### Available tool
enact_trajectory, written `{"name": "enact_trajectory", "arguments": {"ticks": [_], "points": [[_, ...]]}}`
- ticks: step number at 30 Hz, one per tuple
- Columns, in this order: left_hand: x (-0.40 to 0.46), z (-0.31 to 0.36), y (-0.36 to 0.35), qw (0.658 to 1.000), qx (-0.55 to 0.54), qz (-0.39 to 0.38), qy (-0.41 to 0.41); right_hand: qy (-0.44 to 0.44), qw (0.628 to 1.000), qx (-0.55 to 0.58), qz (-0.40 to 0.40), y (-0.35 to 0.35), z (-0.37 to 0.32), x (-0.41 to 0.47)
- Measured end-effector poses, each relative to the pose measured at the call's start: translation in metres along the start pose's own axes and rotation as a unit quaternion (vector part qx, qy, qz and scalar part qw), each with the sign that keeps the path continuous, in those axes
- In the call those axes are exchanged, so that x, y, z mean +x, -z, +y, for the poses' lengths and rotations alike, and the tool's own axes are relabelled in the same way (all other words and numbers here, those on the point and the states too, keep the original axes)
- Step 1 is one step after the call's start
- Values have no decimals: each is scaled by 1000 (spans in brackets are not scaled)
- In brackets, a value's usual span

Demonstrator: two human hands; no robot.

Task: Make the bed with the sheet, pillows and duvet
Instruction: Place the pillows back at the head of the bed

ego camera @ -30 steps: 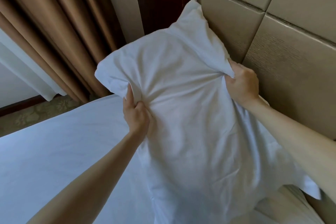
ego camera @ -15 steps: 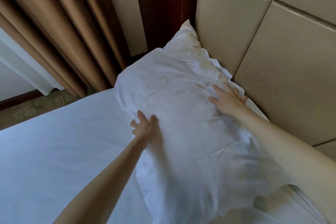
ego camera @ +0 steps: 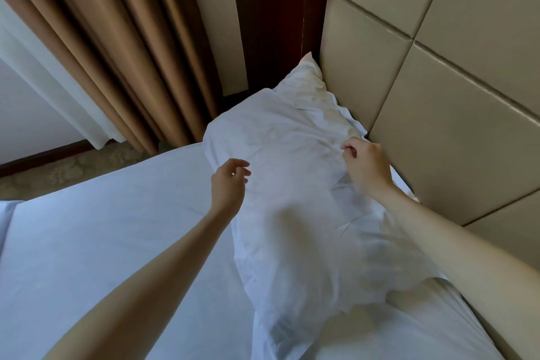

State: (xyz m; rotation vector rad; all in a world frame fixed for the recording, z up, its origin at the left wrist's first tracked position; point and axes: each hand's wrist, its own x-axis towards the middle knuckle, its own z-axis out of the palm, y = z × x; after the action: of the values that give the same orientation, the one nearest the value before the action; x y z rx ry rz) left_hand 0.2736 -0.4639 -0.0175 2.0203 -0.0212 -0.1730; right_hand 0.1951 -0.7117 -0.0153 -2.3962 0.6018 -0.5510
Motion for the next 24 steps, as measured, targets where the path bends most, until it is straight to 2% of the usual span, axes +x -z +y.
{"name": "enact_trajectory", "arguments": {"ticks": [5, 12, 19, 24], "points": [[-43, 67, 43, 998, -18, -20, -58, -3, 996, 90, 0, 49, -68, -34], [-156, 115, 129, 993, -11, -48, -106, -56, 972, 229, 3, 137, -148, -132], [-287, 108, 227, 992, -34, -36, -120, -25, 959, 261, -104, 200, -228, -251], [-363, 83, 302, 990, -21, -35, -138, 4, 954, 283, -103, 221, -285, -340]]}}
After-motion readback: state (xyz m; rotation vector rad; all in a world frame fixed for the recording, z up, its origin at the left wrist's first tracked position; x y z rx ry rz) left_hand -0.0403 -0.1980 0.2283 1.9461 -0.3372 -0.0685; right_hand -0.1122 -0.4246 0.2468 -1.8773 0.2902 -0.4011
